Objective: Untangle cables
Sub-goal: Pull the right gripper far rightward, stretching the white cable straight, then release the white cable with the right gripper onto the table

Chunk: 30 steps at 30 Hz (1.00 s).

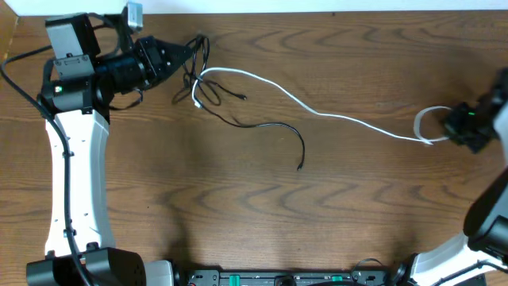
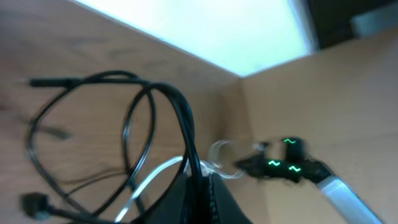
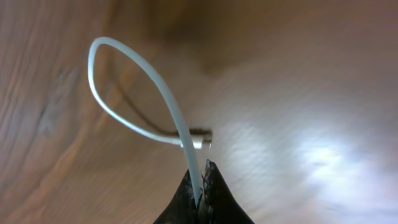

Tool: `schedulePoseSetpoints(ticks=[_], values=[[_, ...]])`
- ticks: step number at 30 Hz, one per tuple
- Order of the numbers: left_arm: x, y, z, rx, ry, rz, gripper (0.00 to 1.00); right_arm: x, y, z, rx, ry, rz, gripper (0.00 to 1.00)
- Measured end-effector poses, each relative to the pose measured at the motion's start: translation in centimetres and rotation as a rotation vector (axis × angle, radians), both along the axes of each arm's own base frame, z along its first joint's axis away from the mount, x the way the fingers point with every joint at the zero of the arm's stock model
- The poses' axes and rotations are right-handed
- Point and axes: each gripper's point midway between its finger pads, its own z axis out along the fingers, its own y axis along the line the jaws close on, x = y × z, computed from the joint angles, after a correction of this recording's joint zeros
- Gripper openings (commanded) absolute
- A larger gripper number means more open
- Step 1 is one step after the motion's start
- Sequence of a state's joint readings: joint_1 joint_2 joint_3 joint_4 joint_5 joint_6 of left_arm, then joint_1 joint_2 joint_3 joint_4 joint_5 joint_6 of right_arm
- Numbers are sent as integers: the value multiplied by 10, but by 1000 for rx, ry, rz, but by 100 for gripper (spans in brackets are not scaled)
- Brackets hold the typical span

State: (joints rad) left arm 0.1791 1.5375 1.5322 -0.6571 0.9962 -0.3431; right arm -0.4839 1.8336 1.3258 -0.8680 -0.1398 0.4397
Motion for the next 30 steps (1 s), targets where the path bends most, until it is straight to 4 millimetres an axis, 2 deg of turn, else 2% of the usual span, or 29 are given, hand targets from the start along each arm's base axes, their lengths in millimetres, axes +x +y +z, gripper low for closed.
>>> schedulePoseSetpoints(ticks=[5,9,12,19,21,27,30], values=[[0,30,-39,202,106,139,8,-33,-49,0,-3,26,-151,1],[-4,58,-62,361,182,247,7,-48,-69,0,-4,28,-219,1],[-6,72,-70,441,203,285,7,-47,-68,0,5,22,-218,1],[-7,89,-76,553,201,318,7,-32,-55,1,8,-2,-169,1],[-9,104,-80,624,232,379,8,-31,-54,1,-2,5,-174,1],[-32,167,-91,844,399,697,7,-40,-65,0,-38,35,-224,1],[-37,185,-92,892,436,803,7,-43,-69,0,-46,41,-241,1]])
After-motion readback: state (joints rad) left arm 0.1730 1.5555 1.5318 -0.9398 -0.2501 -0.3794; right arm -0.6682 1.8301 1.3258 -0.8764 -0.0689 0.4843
